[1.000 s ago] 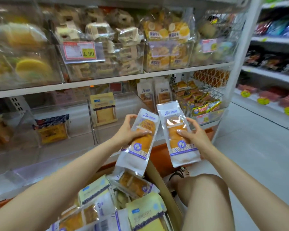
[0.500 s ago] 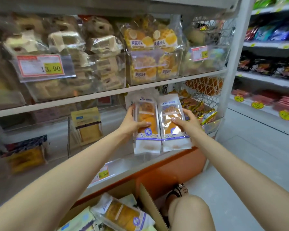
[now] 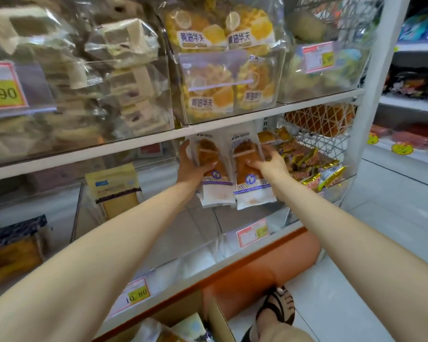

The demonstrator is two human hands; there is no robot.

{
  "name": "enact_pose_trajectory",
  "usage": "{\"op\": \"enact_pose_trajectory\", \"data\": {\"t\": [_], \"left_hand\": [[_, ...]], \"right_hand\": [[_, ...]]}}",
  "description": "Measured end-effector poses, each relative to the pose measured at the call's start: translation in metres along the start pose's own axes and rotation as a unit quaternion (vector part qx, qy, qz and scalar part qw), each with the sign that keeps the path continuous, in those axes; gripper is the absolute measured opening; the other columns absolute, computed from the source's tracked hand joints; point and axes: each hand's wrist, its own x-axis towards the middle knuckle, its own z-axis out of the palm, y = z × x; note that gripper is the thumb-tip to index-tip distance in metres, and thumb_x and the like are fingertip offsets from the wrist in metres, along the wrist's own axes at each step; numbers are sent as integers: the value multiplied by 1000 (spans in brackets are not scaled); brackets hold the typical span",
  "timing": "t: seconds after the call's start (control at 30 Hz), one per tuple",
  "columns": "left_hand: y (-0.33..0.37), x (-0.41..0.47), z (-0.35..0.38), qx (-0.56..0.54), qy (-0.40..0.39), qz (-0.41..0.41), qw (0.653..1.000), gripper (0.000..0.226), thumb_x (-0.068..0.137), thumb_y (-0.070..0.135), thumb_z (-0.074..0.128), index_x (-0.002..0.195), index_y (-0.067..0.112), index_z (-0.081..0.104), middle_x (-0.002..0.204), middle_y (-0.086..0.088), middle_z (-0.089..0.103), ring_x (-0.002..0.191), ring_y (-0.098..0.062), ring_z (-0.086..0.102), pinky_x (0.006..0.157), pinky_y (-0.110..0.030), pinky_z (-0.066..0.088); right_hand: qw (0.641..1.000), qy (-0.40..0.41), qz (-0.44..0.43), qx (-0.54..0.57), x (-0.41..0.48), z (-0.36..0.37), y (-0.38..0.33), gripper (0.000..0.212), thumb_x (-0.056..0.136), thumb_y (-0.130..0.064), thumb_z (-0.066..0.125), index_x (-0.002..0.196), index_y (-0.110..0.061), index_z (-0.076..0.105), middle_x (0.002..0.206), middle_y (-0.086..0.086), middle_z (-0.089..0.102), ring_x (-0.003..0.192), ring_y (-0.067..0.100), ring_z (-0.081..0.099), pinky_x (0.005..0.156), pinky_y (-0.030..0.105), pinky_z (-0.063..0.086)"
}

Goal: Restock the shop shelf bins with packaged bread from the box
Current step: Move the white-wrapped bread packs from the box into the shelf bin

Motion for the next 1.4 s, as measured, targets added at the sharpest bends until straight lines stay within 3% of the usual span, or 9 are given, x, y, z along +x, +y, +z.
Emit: {"op": "enact_pose_trajectory", "data": {"t": [0.13, 0.27, 0.33, 0.43, 0.5, 0.77, 1.03, 1.23, 1.4], "left_hand": [[-11, 21, 6, 18, 5, 20, 1000, 98, 69, 11, 82, 142, 19, 18, 145, -10, 35, 130, -27, 41, 106, -45, 39], [-12, 33, 15, 45, 16, 58, 997, 93, 75, 5, 76, 143, 15, 14, 147, -8, 30, 133, -22, 34, 108, -28, 31], [-16, 35, 17, 118, 9, 71, 990, 93, 76, 8, 75, 144, 13, 11, 147, -9, 28, 134, -23, 31, 104, -22, 27], [-23, 34, 13, 306, 10, 66, 950, 92, 73, 29, 77, 141, 15, 16, 142, -11, 34, 132, -32, 32, 106, -41, 27], [-30, 33, 7, 368, 16, 55, 928, 91, 71, 38, 77, 139, 16, 20, 142, -8, 30, 133, -31, 28, 104, -42, 24], [-32, 33, -7, 381, 37, 87, 920, 91, 69, 33, 79, 138, 21, 22, 139, -5, 37, 125, -30, 34, 93, -39, 27], [-34, 35, -21, 310, -2, 77, 948, 96, 70, 30, 80, 144, 16, 21, 139, -15, 29, 130, -32, 29, 107, -43, 29], [-31, 36, -28, 265, 17, 59, 962, 85, 71, 15, 78, 136, 13, 24, 124, -11, 50, 113, -31, 52, 91, -48, 47], [-30, 28, -23, 226, -25, 50, 973, 59, 85, 6, 62, 136, 7, 33, 130, -15, 48, 114, -30, 53, 92, -38, 47]], "right_hand": [[1000, 0, 15, 14, 14, 11, 15, 62, 81, -15, 73, 136, -19, 45, 138, 10, 50, 100, 20, 55, 68, 20, 43], [999, -6, 20, 39, 23, 19, 28, 60, 82, -9, 72, 135, -20, 45, 137, 9, 50, 108, 25, 57, 66, 22, 48], [999, -23, 14, 34, 26, 20, 32, 61, 83, -3, 68, 136, -21, 44, 141, 8, 46, 118, 29, 53, 72, 26, 51], [998, -51, 11, 19, 27, 22, 42, 65, 84, 5, 62, 139, -20, 39, 143, 9, 43, 123, 31, 50, 74, 29, 53], [998, -57, 9, 6, 26, 26, 47, 65, 83, 4, 63, 139, -19, 38, 140, 9, 46, 123, 29, 49, 88, 39, 52], [980, -94, 117, -134, 25, 25, 63, 73, 75, -3, 76, 135, -11, 36, 126, 11, 56, 112, 31, 56, 94, 44, 49], [968, -190, 142, -78, 10, 26, 60, 65, 80, 5, 68, 135, -16, 41, 124, 13, 59, 111, 35, 58, 91, 52, 50], [962, -234, 121, -64, 10, 24, 59, 65, 80, 9, 65, 134, -20, 43, 120, 8, 60, 115, 32, 56, 96, 53, 48], [935, -195, 90, -281, 1, 46, 52, 53, 84, -22, 71, 130, -8, 48, 125, 14, 59, 112, 31, 58, 90, 39, 51]]}}
